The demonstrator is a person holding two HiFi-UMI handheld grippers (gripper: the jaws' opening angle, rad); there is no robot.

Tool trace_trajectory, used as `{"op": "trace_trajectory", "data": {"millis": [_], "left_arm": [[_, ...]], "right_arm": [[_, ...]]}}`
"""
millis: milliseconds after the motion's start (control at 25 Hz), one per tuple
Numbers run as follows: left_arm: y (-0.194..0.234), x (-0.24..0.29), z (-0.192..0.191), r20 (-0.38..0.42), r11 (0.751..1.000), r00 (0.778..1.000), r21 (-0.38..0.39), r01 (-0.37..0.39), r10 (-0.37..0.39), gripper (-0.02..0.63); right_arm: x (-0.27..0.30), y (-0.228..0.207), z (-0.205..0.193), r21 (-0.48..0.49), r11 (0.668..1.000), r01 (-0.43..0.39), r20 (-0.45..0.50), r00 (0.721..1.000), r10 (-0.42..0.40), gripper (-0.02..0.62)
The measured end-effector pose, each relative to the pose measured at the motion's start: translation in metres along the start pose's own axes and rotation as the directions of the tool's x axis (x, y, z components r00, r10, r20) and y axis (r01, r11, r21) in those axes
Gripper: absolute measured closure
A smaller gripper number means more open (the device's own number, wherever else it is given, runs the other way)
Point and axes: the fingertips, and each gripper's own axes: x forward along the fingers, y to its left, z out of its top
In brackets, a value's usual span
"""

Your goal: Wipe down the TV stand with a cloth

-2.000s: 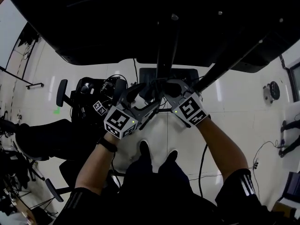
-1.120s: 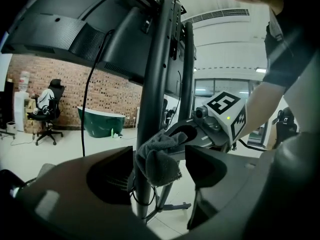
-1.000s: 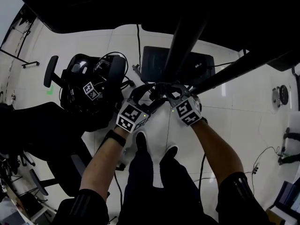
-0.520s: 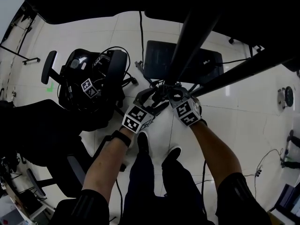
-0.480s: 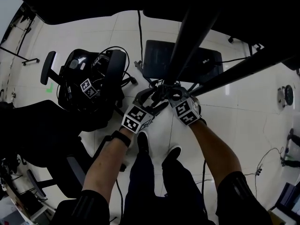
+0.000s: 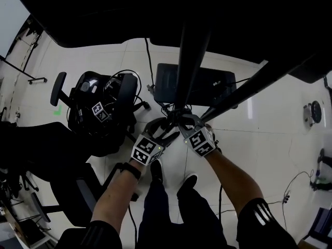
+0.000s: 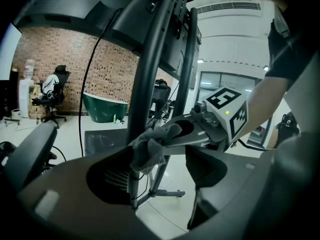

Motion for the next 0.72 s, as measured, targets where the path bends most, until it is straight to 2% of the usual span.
{"op": "trace_trajectory", "data": {"millis": [120, 320, 440, 560, 720], "left_arm": [[-0.028, -0.019, 0.033, 0.029, 0.999, 1.0, 0.048, 0.003, -0.005, 0.25], [-0.068, -0.057, 0.127, 0.134, 0.99, 0.991, 0.135, -0.037, 0.018, 0.25], [-0.098, -0.08, 0.187, 0.209, 0.985, 0.978, 0.163, -0.053, 0.018, 0.25], [-0.127, -0.097, 0.237, 0.25, 0.982, 0.968, 0.182, -0.051, 0.003, 0.25], [-0.161, -0.112, 0.3, 0.333, 0.962, 0.943, 0.259, -0.089, -0.003, 0.256]], "right_arm": [[-0.043, 0.006, 0.044, -0.017, 1.0, 0.001, 0.067, 0.998, 0.0, 0.563], [-0.118, -0.003, 0.131, -0.063, 0.998, 0.027, 0.187, 0.982, -0.015, 0.561], [-0.167, -0.015, 0.184, -0.074, 0.996, 0.053, 0.254, 0.967, -0.033, 0.561], [-0.215, -0.033, 0.229, -0.068, 0.994, 0.087, 0.302, 0.951, -0.063, 0.561], [-0.276, -0.057, 0.279, -0.096, 0.986, 0.133, 0.356, 0.93, -0.091, 0.561]]}}
